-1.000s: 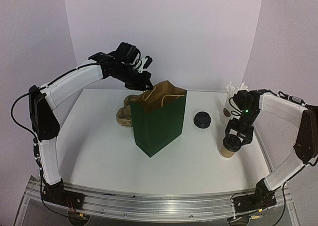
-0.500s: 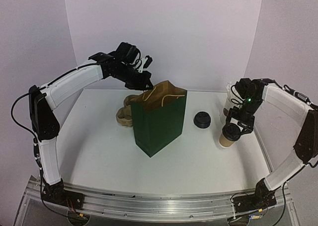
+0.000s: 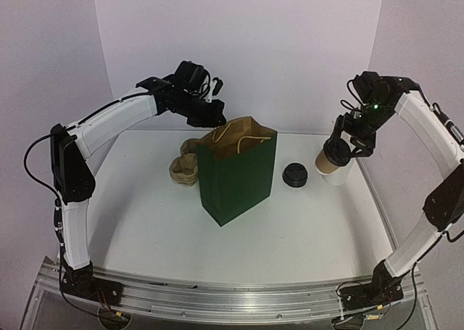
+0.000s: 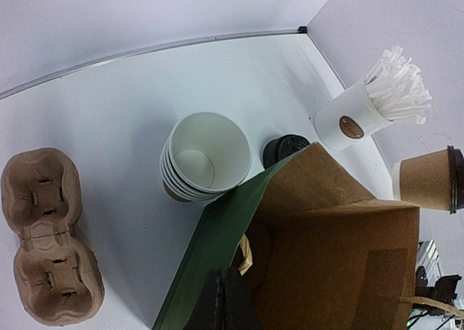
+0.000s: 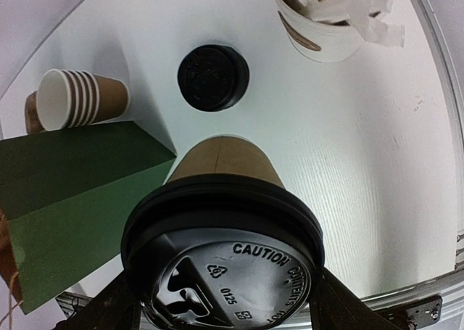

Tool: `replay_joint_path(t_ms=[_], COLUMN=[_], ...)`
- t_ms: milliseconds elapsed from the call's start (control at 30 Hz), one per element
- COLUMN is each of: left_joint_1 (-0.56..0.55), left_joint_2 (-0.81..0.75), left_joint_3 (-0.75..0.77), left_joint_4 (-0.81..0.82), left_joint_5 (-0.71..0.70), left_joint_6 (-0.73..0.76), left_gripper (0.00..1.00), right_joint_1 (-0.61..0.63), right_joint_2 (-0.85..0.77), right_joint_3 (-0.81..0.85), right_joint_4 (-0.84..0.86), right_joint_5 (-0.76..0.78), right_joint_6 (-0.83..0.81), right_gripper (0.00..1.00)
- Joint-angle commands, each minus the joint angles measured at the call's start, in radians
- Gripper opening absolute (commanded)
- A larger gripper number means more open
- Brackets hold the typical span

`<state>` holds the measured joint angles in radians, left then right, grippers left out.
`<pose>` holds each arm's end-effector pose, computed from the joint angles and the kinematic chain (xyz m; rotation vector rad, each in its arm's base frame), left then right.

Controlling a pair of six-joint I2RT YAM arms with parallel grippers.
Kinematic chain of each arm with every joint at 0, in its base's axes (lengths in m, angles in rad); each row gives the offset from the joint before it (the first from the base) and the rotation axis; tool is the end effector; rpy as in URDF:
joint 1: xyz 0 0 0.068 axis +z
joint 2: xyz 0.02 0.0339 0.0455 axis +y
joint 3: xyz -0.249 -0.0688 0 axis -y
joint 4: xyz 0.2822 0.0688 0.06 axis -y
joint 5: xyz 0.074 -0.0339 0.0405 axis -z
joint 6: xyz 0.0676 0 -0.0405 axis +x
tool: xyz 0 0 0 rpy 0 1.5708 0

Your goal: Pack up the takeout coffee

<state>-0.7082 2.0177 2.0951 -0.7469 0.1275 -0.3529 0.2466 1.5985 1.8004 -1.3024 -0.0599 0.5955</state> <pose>0.3855 -0.3415 0.3322 0.4829 2.2821 -0.6992 0.3437 0.0907 0.3517 0.4523 2.6784 0.3403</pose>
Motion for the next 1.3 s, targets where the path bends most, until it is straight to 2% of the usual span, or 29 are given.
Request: replay_joint_path(t_ms=[0, 367, 733, 867, 1267], left_joint_1=[-0.008, -0.045, -0.048, -0.048, -0.048], left_joint_2=[0.043, 0.127, 0.117, 0.121, 0.066], left_joint_3=[0.072, 0.141, 0.154, 0.173, 0.121], left_joint_4=[0.065, 0.117, 0.103, 0.077, 0.114], left_joint_5=[-0.033, -0.010, -0.010, -0.005, -0.002], left_joint_6=[-0.043, -0.091, -0.078, -0.071, -0.074], left_gripper=[0.00, 0.00, 0.00, 0.00, 0.00], right_joint_1=[0.000, 0.028, 0.129, 0.180, 0.294], right_joint_2=[0.041, 0.151, 0.316, 0.351, 0.377], right_joint_3=[0.149, 0.472, 0.781, 0.806, 0.755], right_joint_4=[-0.074, -0.145, -0.146, -0.138, -0.128], right_joint_5=[-0.055, -0.120, -0.255, -0.299, -0.288], right_joint_6=[-0.035, -0.054, -0.041, -0.039, -0.059], right_gripper=[0.75, 0.75, 0.75, 0.75, 0.75])
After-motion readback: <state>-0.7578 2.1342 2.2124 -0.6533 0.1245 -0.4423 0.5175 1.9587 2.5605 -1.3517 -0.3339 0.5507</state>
